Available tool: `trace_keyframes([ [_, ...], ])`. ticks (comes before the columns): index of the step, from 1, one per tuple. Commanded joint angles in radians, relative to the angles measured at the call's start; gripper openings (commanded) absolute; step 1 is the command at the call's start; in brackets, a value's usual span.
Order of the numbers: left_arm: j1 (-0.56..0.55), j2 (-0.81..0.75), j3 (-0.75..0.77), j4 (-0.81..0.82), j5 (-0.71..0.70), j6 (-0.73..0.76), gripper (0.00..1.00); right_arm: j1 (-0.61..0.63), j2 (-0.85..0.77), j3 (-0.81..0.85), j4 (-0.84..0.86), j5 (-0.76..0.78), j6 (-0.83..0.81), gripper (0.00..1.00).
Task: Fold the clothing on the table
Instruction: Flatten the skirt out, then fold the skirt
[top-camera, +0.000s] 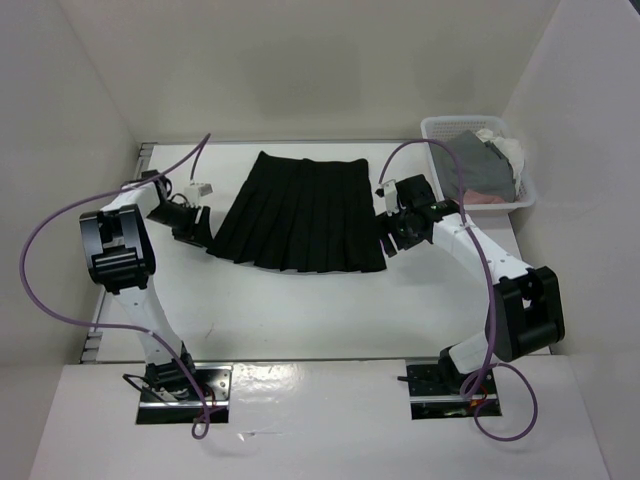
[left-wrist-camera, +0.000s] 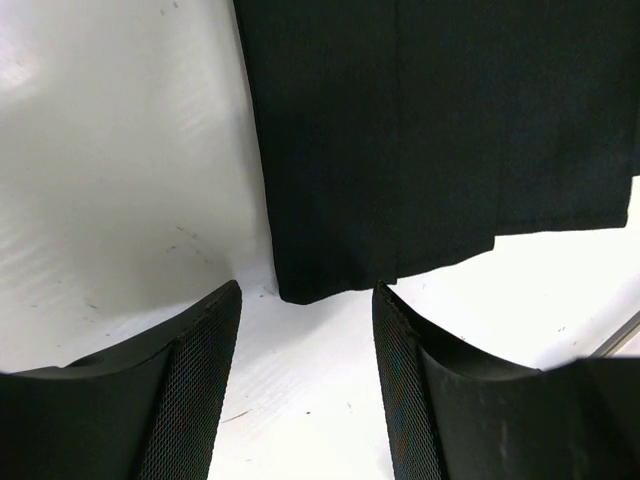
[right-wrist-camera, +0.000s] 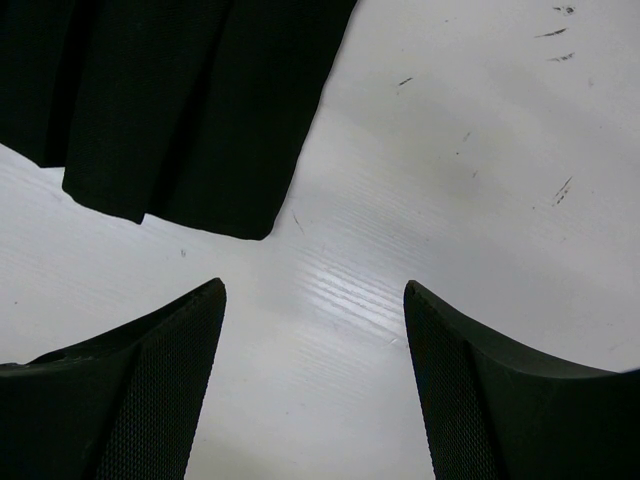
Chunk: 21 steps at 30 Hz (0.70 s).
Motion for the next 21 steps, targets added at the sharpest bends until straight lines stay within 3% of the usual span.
trace_keyframes([
  [1, 0.014, 0.027, 0.045, -0.016, 0.056, 0.025, 0.62, -0.005, -0.042, -0.004, 0.004, 0.007, 0.014, 0.77],
  [7, 0.014, 0.07, 0.054, -0.036, 0.114, 0.047, 0.62, -0.005, -0.042, -0.004, 0.004, 0.016, 0.014, 0.77],
  [15, 0.014, 0.11, 0.045, -0.045, 0.096, 0.065, 0.61, -0.005, -0.051, -0.004, 0.004, 0.016, 0.023, 0.77],
  [21, -0.015, 0.129, 0.022, -0.054, 0.059, 0.084, 0.55, -0.005, -0.051, -0.004, 0.004, 0.016, 0.023, 0.77],
])
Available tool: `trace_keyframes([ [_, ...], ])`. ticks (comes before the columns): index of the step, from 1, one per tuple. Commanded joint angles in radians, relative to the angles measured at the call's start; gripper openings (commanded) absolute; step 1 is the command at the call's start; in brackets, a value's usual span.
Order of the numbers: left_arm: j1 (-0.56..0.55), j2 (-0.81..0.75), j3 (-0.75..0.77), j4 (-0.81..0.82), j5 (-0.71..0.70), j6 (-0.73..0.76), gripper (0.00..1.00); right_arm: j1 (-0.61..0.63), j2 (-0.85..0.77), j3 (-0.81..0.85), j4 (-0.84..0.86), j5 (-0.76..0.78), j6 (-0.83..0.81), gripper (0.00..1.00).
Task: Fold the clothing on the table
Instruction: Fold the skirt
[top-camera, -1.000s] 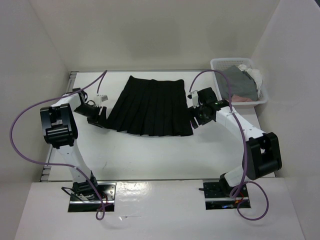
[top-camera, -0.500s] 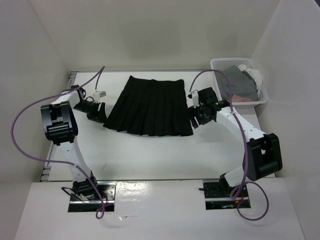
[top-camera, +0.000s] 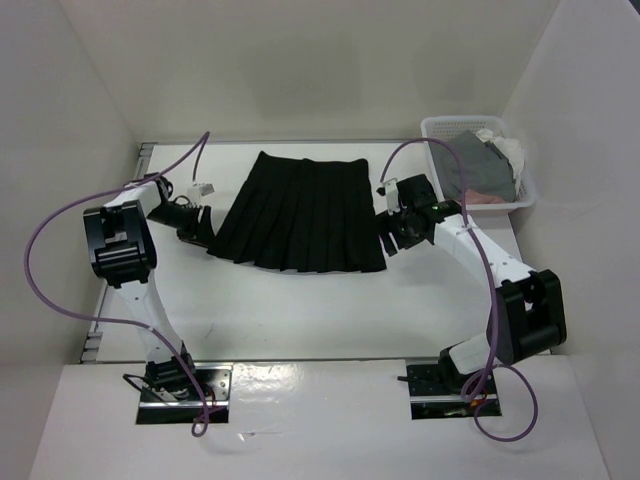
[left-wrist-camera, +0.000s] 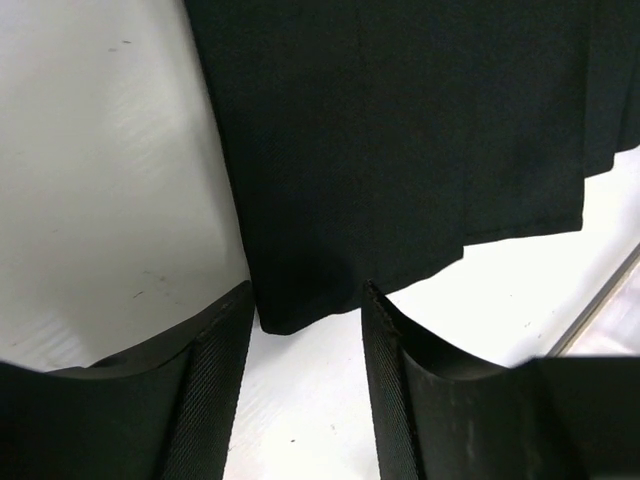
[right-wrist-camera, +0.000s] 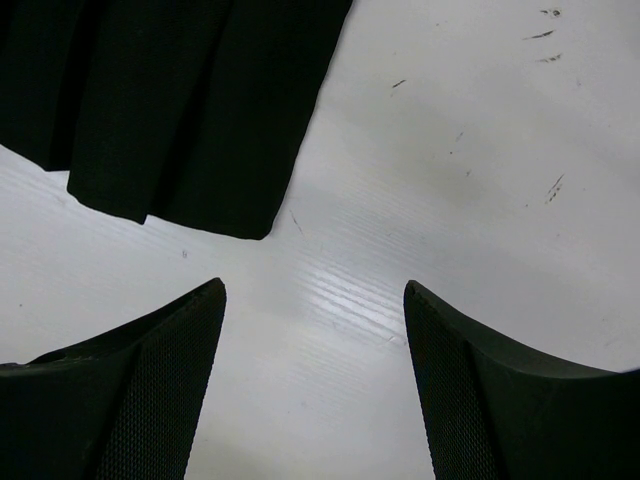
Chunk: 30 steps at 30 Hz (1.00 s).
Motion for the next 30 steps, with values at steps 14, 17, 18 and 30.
trace_keyframes([
  [14, -0.049, 0.073, -0.092, 0.021, -0.186, 0.055, 0.44, -0.005, -0.053, -0.013, 0.013, 0.009, 0.013, 0.77],
  [17, -0.059, 0.073, -0.101, 0.032, -0.218, 0.031, 0.32, -0.005, -0.053, -0.013, 0.013, 0.009, 0.013, 0.77],
  [18, -0.059, 0.073, -0.101, 0.032, -0.229, 0.031, 0.3, -0.005, -0.053, -0.013, 0.013, 0.009, 0.013, 0.77],
  [30, -0.099, 0.012, -0.174, 0.081, -0.341, -0.006, 0.0, -0.005, -0.062, -0.022, 0.022, 0.018, 0.022, 0.77],
])
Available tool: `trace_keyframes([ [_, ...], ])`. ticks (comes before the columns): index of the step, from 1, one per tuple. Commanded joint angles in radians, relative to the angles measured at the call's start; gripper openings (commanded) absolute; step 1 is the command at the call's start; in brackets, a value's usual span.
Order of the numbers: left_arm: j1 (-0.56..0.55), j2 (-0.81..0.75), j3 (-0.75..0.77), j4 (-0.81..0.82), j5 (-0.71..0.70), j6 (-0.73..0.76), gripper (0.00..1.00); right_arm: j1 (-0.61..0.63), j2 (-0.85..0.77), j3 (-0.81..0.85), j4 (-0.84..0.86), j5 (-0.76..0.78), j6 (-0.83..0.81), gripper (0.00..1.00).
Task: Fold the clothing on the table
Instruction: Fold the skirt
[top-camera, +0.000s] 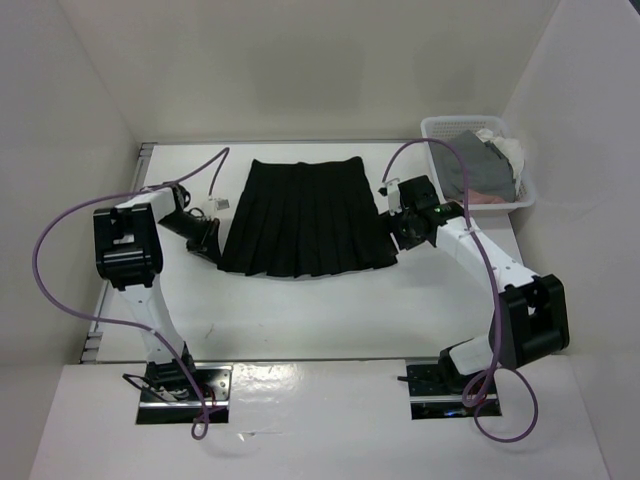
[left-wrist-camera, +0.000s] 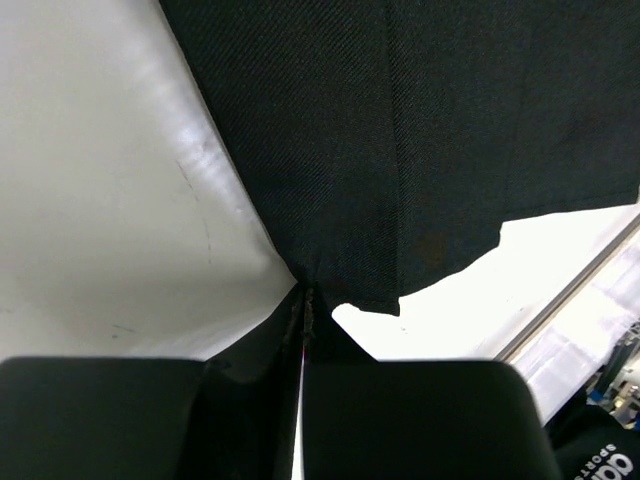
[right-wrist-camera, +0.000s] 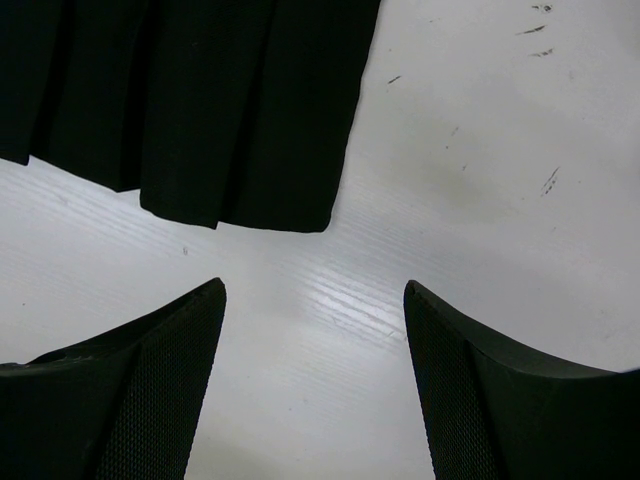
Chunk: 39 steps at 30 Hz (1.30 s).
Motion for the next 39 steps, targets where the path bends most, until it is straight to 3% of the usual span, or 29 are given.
trace_keyframes([
  [1, -0.014, 0.028, -0.065, 0.101, -0.238, 0.05, 0.0, -0.005, -0.035, -0.009, 0.01, 0.011, 0.011, 0.77],
  [7, -0.014, -0.041, -0.074, 0.076, -0.213, 0.05, 0.0, -0.005, 0.064, -0.009, -0.024, 0.011, 0.02, 0.77],
  [14, -0.014, -0.073, -0.094, 0.067, -0.213, 0.05, 0.0, -0.096, 0.19, 0.033, -0.067, -0.076, 0.009, 0.77],
  [39, -0.014, -0.102, -0.076, 0.038, -0.195, 0.059, 0.0, -0.13, 0.31, 0.131, -0.057, -0.115, -0.018, 0.77],
])
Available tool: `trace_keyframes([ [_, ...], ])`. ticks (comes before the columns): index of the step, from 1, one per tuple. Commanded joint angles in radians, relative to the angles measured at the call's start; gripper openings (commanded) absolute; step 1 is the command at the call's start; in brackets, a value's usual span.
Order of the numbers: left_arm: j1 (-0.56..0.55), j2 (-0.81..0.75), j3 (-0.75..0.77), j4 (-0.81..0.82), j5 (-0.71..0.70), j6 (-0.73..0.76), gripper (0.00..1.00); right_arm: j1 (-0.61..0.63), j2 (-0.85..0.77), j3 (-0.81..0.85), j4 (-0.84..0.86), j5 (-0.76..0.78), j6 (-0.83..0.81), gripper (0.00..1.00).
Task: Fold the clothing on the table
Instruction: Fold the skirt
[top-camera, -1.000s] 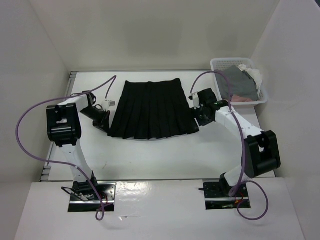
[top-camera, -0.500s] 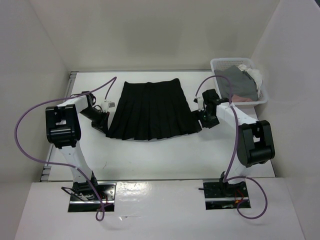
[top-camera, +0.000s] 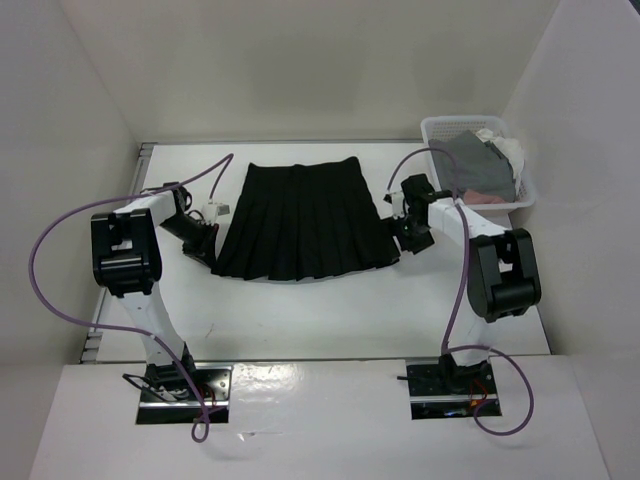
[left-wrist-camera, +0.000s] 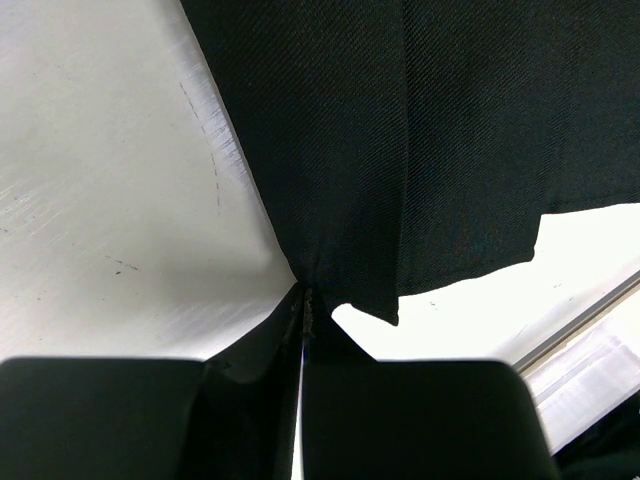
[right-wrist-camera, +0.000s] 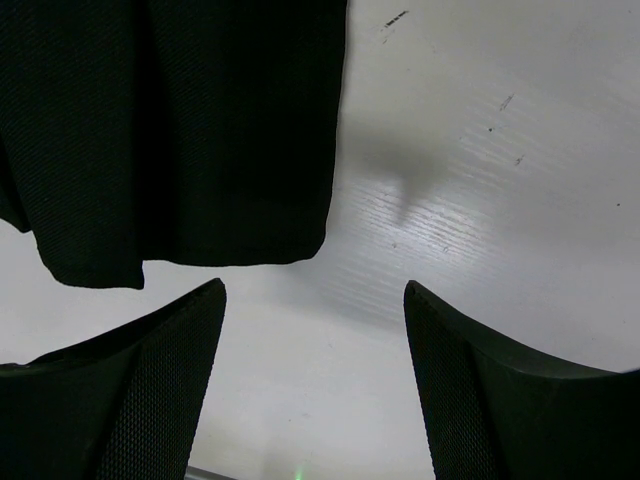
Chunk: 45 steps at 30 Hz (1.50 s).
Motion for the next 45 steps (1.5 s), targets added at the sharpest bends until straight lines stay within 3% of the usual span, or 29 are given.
trace_keyframes([
  [1, 0.003, -0.01, -0.002, 0.018, -0.058, 0.05, 0.0, -0.006, 0.027, 0.065, 0.006, 0.014, -0.014, 0.77],
  [23, 0.003, -0.01, -0.002, 0.018, -0.068, 0.05, 0.0, -0.006, 0.144, 0.154, 0.036, 0.025, -0.023, 0.74],
  [33, 0.003, -0.01, -0.002, 0.018, -0.068, 0.05, 0.0, 0.083, 0.207, 0.172, 0.036, 0.056, -0.005, 0.73],
  [39, 0.003, -0.01, -0.002, 0.018, -0.077, 0.05, 0.0, 0.092, 0.216, 0.172, 0.036, 0.065, -0.005, 0.64],
  [45, 0.003, -0.01, -0.002, 0.018, -0.077, 0.05, 0.0, 0.092, 0.216, 0.151, 0.036, 0.075, -0.005, 0.37],
])
